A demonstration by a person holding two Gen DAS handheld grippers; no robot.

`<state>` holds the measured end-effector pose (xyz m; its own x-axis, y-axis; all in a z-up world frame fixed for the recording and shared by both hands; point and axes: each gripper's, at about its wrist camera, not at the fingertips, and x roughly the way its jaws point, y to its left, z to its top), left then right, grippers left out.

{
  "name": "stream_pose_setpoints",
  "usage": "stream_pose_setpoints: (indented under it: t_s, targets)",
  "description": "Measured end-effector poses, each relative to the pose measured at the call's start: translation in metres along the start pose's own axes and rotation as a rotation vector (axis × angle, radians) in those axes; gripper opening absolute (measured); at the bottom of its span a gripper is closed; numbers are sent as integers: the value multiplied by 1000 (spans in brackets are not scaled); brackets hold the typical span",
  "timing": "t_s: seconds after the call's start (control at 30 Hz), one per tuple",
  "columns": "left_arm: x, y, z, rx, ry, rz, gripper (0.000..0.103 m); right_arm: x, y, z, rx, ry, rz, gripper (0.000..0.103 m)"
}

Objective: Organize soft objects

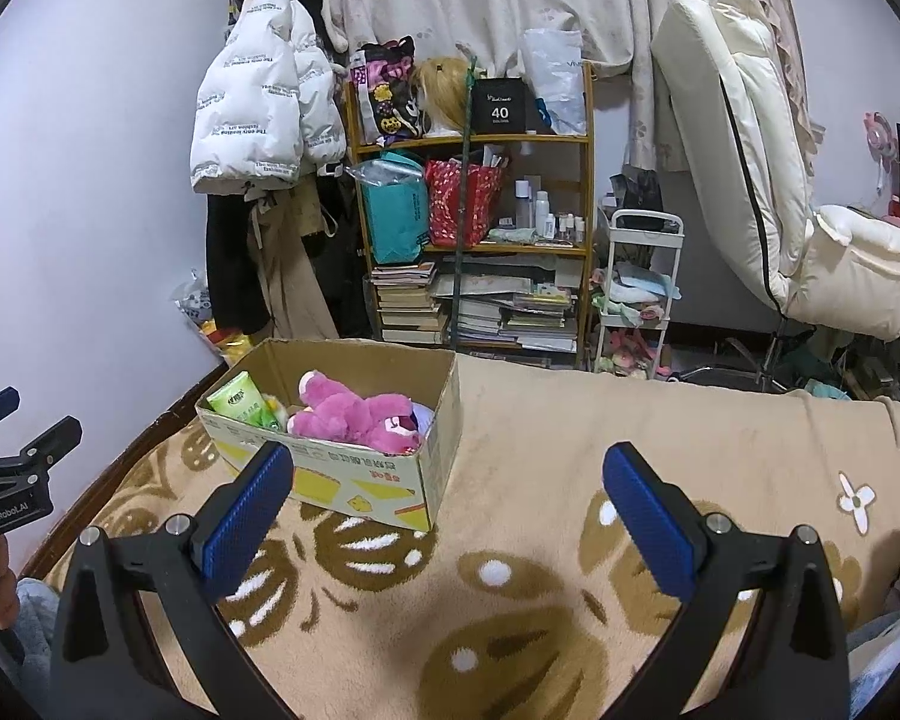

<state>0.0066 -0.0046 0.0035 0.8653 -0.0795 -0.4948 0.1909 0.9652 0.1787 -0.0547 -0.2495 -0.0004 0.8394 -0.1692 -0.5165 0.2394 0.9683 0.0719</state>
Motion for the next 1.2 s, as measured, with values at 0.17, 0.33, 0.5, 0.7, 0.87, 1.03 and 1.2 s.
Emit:
stream_pose_setpoints:
  t_s: [0.17, 0.33, 0.5, 0.7, 0.87, 1.03, 1.2]
  targets:
    - [1, -1, 0, 0, -2, 2, 101, 1, 0, -2, 1, 0, 3, 103]
    - [4, -1, -3, -9, -6, 8, 101, 2, 0, -2, 2, -1, 3, 103]
    - [4, 0, -3, -5, -7, 16, 101, 2, -1, -2, 2, 1, 4, 103]
    - [5, 0, -3, -3, -10, 18, 101, 1, -1, -1, 1, 0, 6, 103]
    - [4, -1, -3, -6, -6, 14, 101, 1, 0, -1, 2, 2, 5, 103]
    - [6, 0, -5, 2, -1, 19, 101, 4, -1, -5, 3, 6, 7, 103]
    - [6, 0, -5, 4, -3, 21, 101, 4, -1, -5, 4, 5, 7, 103]
